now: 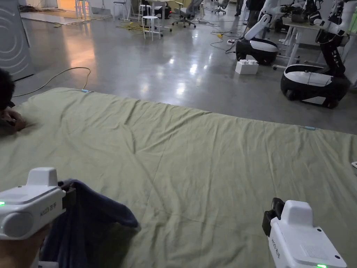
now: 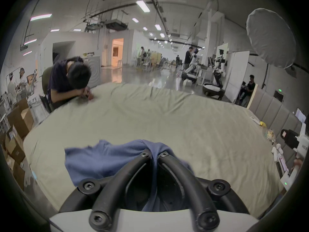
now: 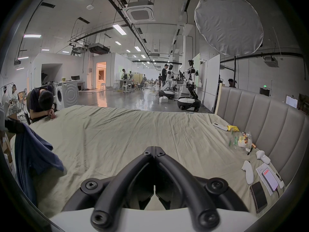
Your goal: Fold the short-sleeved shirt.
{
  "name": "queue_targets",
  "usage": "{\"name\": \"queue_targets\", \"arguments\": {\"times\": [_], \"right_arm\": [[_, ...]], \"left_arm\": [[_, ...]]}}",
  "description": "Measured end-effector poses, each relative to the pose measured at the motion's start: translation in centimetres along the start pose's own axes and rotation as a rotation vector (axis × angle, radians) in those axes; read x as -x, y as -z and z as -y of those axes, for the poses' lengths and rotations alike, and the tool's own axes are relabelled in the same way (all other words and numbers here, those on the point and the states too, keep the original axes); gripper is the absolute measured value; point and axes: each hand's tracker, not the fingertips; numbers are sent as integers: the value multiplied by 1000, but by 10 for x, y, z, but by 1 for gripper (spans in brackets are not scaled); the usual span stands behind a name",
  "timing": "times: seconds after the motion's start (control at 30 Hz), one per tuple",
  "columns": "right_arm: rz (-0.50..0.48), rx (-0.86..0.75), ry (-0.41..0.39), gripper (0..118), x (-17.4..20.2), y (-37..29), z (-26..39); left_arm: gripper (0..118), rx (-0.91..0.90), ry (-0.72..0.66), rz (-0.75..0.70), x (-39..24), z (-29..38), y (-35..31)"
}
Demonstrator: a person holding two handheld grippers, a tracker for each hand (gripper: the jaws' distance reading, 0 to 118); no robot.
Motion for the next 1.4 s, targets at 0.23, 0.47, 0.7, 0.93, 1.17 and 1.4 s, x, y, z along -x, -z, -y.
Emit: {"name": "queue_targets", "arguments": {"times": [0.23, 0.47, 0.7, 0.93, 1.17, 1.4], "right_arm": [[24, -41, 21, 0, -24, -13, -10], [77, -75, 47, 0, -58, -32, -14], [152, -76, 72, 0, -95, -44, -10], [211, -56, 87, 0, -125, -52, -2], [234, -15, 68, 0, -137, -54, 7], [216, -2, 45, 0, -132, -50, 8]], "left_arm": [[5, -120, 49, 120, -59, -52, -11], [5, -209, 115, 308, -154, -93, -10], [5, -208, 193, 512, -267, -97, 3], [5, -43, 275, 634, -360, -35, 42], [35, 134, 330, 608, -390, 57, 71], [76, 88, 300, 534, -362, 66, 71]]}}
